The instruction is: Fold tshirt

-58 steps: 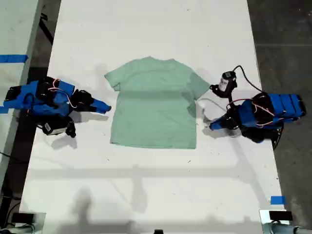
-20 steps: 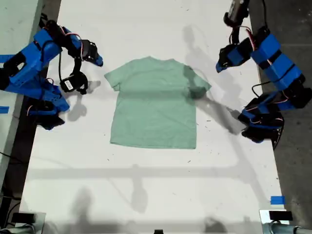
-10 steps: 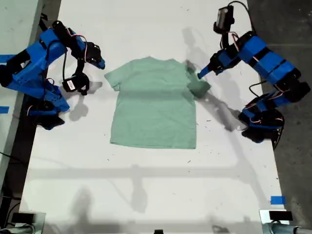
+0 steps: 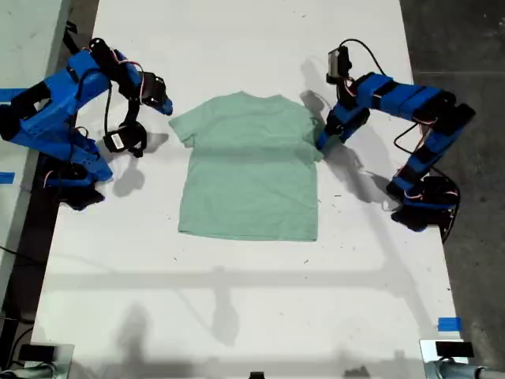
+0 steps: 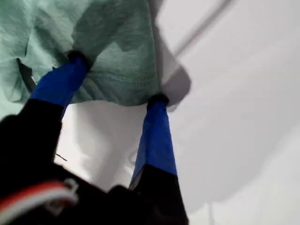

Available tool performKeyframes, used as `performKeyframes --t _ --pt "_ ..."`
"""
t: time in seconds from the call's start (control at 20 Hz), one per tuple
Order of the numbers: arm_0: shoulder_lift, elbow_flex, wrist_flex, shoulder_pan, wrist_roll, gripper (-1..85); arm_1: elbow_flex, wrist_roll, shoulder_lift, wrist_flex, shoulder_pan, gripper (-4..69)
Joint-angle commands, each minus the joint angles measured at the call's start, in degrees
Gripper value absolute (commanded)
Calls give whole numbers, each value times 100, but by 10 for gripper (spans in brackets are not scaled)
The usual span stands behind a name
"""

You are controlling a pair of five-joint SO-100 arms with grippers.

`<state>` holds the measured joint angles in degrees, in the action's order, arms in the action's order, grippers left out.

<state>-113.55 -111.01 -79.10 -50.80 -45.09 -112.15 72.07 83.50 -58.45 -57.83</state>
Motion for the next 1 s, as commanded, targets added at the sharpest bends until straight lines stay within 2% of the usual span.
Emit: performKeyframes --t 0.0,0.05,0.1,0.15,0.4,0.6,0.85,0.95 --pt "-53 -18 176 62 62 10 448 158 -53 -26 -114 98" --pt "-53 -53 220 62 62 10 519 176 -105 -70 -132 14" --pt "-53 -70 246 79 62 10 615 272 -167 -141 -132 -5" --pt "-53 -70 246 79 62 10 712 281 -229 -220 -141 -5" --pt "-237 -149 246 97 79 10 1222 439 334 -1371 -211 -11" --pt "-431 -229 281 18 105 8 2689 -176 844 -2417 677 -11" --pt "-396 -211 387 70 158 8 5643 -1169 -1020 -2681 2004 -11" --pt "-369 -211 413 105 193 8 6328 -1433 -1819 -2364 2347 -11"
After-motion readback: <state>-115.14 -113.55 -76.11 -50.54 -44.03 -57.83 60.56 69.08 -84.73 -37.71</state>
